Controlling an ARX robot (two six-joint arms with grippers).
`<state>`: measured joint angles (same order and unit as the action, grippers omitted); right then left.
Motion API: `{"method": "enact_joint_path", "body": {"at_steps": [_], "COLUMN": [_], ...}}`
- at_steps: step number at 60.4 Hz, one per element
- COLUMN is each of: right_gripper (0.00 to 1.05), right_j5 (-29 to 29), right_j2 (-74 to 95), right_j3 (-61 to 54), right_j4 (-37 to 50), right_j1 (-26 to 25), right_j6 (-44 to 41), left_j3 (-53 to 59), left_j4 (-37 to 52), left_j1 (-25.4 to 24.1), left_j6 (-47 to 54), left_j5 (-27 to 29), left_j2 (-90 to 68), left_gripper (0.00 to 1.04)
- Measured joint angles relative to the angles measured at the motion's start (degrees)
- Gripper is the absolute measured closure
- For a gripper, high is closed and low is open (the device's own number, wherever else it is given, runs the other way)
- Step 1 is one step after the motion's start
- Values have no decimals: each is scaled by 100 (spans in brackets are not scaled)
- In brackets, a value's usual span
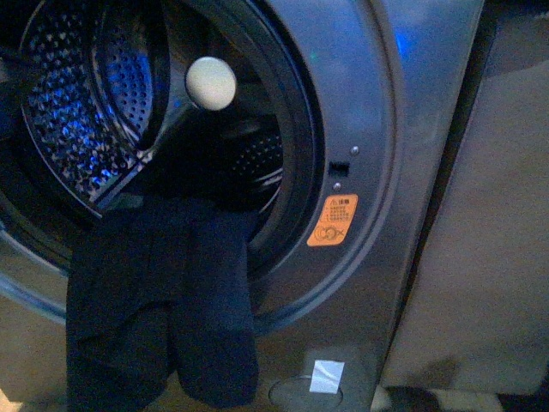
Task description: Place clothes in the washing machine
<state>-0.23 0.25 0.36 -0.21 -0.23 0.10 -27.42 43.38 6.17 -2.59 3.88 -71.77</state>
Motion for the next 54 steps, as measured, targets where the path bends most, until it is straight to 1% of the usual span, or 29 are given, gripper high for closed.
{"method": "enact_joint_path", "body": {"at_steps": [5,14,19,20,22,25,28,35,36,38,39,41,42,45,46,50,54], "right_gripper": [102,101,85,83,76,67,58,37,35,28,26,19,17,7,6,8,7], "right_j5": [2,2,0,0,0,0,2,2,2,2,2,0,0,0,0,2,0], "right_j2": [0,0,0,0,0,0,0,0,0,0,0,0,0,0,0,0,0], "right_j3": [0,0,0,0,0,0,0,0,0,0,0,0,0,0,0,0,0], "right_j4": [0,0,0,0,0,0,0,0,0,0,0,0,0,0,0,0,0], "right_j1": [0,0,0,0,0,0,0,0,0,0,0,0,0,0,0,0,0], "right_j6": [0,-11,-9,-9,-7,-9,-9,-9,-9,-7,-9,-9,-9,-7,-2,-9,-7], "left_j3": [452,1025,1333,1360,1456,1574,1690,1930,1950,2017,2033,2096,2124,2199,2223,2304,2374], "left_j4": [55,83,83,83,81,66,26,-127,-142,-208,-225,-297,-334,-437,-476,-632,-796], "left_j1": [-74,-164,-251,-293,-439,-540,-597,-601,-601,-601,-601,-603,-603,-603,-603,-603,-603], "left_j6": [109,162,197,195,210,208,214,214,216,216,216,216,216,216,216,216,216], "left_j5": [116,37,-81,-133,-332,-365,-350,-389,-391,-391,-389,-387,-387,-387,-387,-387,-387], "left_j2": [581,942,1261,1296,1427,1589,1742,2116,2149,2282,2317,2452,2520,2691,2756,2994,3230], "left_gripper": [43,68,86,88,95,102,101,101,101,101,101,101,101,101,101,101,101]}}
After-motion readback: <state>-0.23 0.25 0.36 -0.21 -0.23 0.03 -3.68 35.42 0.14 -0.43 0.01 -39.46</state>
